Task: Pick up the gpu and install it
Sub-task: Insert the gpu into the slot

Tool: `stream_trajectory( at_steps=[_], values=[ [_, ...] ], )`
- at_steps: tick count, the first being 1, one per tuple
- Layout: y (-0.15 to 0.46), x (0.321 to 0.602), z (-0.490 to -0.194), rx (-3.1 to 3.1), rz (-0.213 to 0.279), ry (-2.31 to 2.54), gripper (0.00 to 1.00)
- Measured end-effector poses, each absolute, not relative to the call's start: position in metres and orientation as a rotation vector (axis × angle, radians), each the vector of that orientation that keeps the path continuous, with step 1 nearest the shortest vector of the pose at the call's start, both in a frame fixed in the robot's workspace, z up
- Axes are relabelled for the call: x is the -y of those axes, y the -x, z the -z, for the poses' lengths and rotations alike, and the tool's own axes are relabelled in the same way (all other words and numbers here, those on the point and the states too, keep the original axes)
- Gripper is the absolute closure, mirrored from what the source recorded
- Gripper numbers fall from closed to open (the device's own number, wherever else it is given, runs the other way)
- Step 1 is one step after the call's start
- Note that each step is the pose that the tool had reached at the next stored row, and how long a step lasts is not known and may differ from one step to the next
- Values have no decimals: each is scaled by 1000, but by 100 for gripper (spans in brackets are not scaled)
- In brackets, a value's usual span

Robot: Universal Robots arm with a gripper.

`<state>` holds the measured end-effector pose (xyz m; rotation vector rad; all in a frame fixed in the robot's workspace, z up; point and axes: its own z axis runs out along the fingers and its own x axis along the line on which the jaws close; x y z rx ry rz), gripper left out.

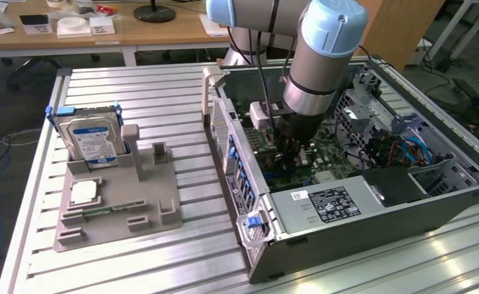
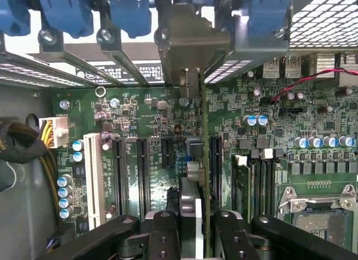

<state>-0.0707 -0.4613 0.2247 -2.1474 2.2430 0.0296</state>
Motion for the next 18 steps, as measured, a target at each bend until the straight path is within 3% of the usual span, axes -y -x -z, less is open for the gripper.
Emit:
stream_trajectory(
  at_steps=[18],
  values=[
    [71, 462, -225, -2243, -30, 2147, 72]
  ],
)
